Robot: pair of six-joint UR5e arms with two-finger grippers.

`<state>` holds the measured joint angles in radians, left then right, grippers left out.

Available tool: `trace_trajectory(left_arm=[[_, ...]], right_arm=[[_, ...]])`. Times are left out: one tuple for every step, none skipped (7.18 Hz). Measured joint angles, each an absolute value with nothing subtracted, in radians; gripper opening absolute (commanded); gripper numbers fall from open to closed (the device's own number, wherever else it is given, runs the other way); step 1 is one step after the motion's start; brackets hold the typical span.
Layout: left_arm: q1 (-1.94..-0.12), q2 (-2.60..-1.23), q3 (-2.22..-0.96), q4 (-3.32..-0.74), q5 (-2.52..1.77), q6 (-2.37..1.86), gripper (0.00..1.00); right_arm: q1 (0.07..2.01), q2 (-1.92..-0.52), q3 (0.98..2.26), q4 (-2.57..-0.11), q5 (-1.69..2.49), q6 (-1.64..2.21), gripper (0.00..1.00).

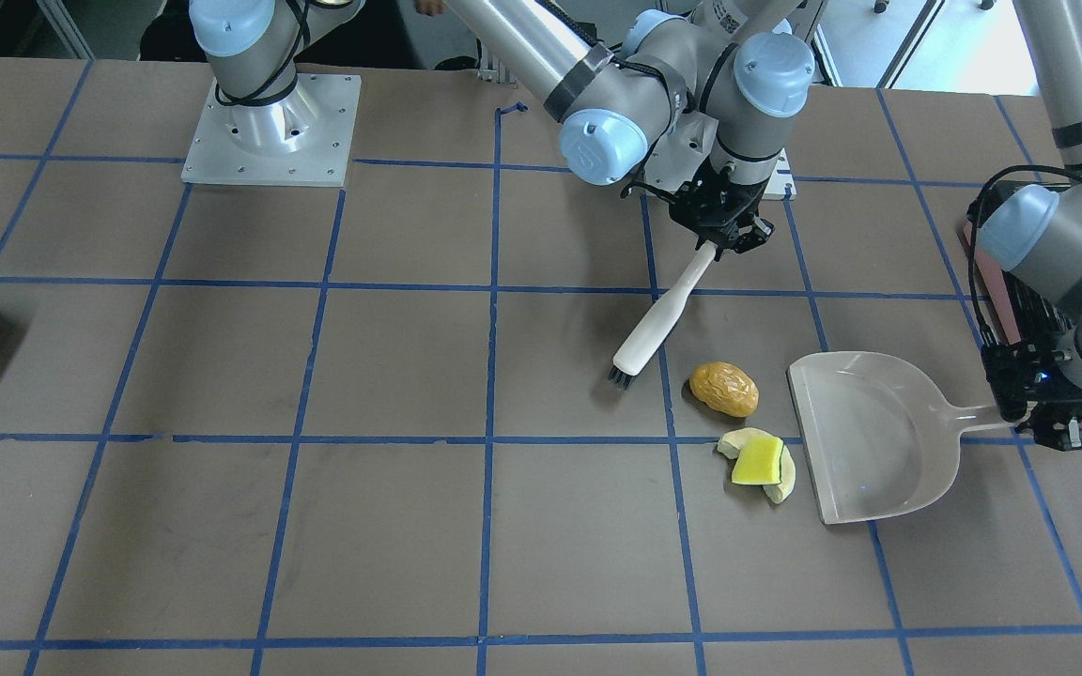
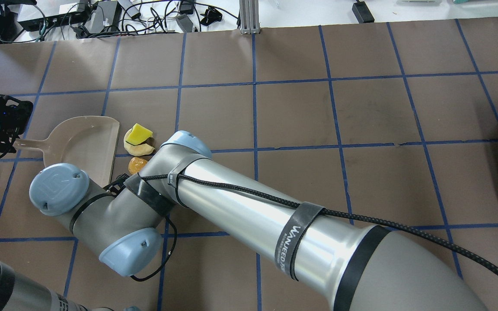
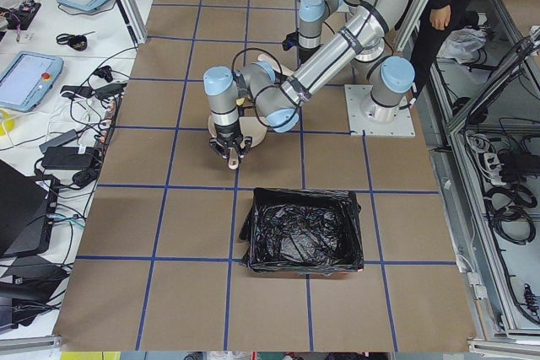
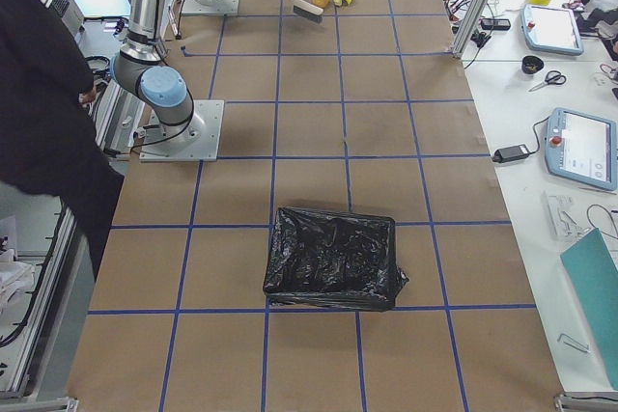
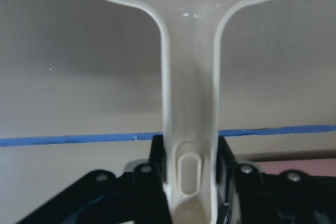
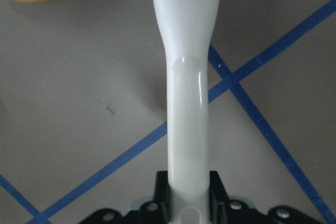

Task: Sweep and dump trash in nearest bin
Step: 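Sweep the lemon wedge and potato toward the dustpan with the right-held brush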

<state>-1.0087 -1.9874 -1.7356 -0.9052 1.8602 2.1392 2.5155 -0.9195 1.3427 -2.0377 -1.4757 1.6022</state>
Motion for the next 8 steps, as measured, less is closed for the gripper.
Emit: trace_trajectory(left_arm=[[-1.010,-1.989,-1.735,-0.905,1.861,2.139,0.00],[-1.010,-1.990,-1.735,-0.905,1.861,2.139,0.00],[-1.011,-1.991,-1.735,-0.903,1.860,2.138,0.00],[-1.011,-1.993,-1.735,-0.900,1.860,2.138,0.00],[-1.012,-1.996,-1.735,-0.897,1.860,2.138,0.00],[-1.013,-1.998,-1.734,-0.896,1.861,2.138,0.00],[-1.014,-1.998,-1.734,-0.893,1.861,2.135,0.00],[-1.016,-2.000,-1.734,-0.886,1.861,2.130,0.00]], right_arm=[[2.521,-0.892,1.302,-2.037,-1.476,1.608,0.00],[2.524,-0.859,1.258,-2.037,-1.475,1.610,0.00],[2.526,-0.828,1.218,-2.037,-1.475,1.612,0.00],[2.526,-0.807,1.191,-2.037,-1.474,1.611,0.00],[2.526,-0.796,1.178,-2.037,-1.474,1.600,0.00],[2.526,-0.788,1.173,-2.037,-1.465,1.549,0.00],[2.526,-0.783,1.170,-2.039,-1.446,1.475,0.00],[2.525,-0.782,1.169,-2.040,-1.432,1.406,0.00]])
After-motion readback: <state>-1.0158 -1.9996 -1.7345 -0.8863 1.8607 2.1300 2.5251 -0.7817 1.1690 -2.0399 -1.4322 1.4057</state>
